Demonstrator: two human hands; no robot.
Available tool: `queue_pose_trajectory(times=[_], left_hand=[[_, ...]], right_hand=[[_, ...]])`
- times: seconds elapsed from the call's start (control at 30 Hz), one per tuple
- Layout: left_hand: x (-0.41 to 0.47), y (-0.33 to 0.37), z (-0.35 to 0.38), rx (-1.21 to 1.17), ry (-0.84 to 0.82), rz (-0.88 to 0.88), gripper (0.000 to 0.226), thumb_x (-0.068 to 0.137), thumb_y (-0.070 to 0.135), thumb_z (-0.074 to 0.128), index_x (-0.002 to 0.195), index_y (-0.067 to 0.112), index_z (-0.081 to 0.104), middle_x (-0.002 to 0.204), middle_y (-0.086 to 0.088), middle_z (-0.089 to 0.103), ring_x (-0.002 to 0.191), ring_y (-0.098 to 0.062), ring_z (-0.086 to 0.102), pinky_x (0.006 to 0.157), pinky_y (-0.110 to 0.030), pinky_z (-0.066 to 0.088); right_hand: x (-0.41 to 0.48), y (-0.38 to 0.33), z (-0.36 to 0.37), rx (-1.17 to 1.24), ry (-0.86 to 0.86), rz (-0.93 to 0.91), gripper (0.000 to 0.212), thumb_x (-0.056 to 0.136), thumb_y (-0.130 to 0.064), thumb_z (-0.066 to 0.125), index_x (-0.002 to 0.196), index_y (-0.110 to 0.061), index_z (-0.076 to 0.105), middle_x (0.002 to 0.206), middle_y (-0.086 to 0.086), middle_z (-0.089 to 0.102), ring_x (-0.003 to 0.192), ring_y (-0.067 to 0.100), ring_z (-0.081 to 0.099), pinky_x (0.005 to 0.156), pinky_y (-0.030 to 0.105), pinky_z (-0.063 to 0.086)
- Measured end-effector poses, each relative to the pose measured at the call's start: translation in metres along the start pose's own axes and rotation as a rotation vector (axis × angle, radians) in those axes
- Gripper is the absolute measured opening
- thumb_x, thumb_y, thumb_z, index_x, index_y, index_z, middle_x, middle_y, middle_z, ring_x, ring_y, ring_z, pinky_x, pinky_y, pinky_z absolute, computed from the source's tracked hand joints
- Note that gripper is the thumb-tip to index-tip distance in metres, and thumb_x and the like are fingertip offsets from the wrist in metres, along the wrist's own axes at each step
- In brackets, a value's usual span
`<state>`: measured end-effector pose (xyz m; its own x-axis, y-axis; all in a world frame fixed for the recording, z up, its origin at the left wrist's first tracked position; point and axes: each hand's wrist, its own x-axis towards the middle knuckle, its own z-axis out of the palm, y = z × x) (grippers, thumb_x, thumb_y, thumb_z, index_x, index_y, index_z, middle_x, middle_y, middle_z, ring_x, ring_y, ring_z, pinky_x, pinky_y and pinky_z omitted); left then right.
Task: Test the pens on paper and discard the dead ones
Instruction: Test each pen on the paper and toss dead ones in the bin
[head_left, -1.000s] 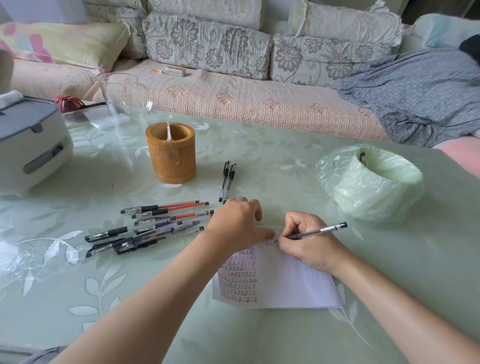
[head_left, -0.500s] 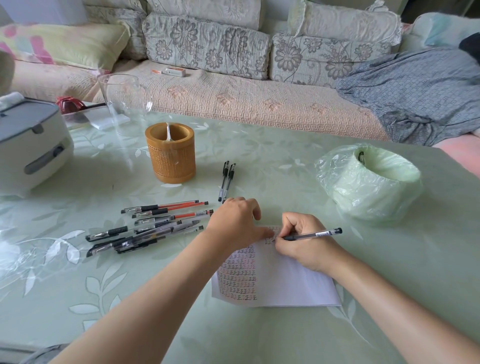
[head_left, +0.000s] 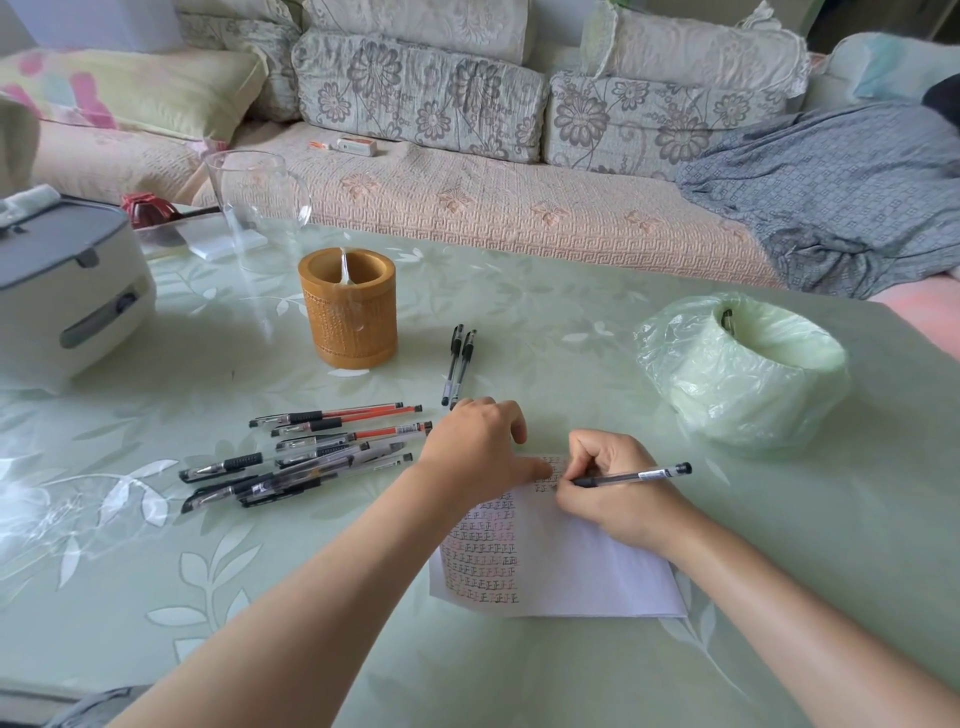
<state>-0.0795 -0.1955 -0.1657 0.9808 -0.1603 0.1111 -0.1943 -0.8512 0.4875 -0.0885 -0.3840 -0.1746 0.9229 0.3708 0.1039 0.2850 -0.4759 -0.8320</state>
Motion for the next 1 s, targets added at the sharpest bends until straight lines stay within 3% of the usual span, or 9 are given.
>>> queue_pose_trajectory(times=[1.0], left_hand=[[0.0017,-0.0020,0.0022,-0.010,0.013,0.001,0.046,0.069,0.058,0.076,0.095,0.023,0.059,0.087,0.005,0.050,0.086,-0.014,0.042,0.071,-0.027,0.035]], right_hand=[[-0.0006,-0.0041,0.0015,0.031,-0.012,0.004,0.018,0.063,-0.011,0.064,0.058,-0.013,0.046,0.057,-0.003,0.042,0.056,0.011,0.037,0.054,0.029,0.026]])
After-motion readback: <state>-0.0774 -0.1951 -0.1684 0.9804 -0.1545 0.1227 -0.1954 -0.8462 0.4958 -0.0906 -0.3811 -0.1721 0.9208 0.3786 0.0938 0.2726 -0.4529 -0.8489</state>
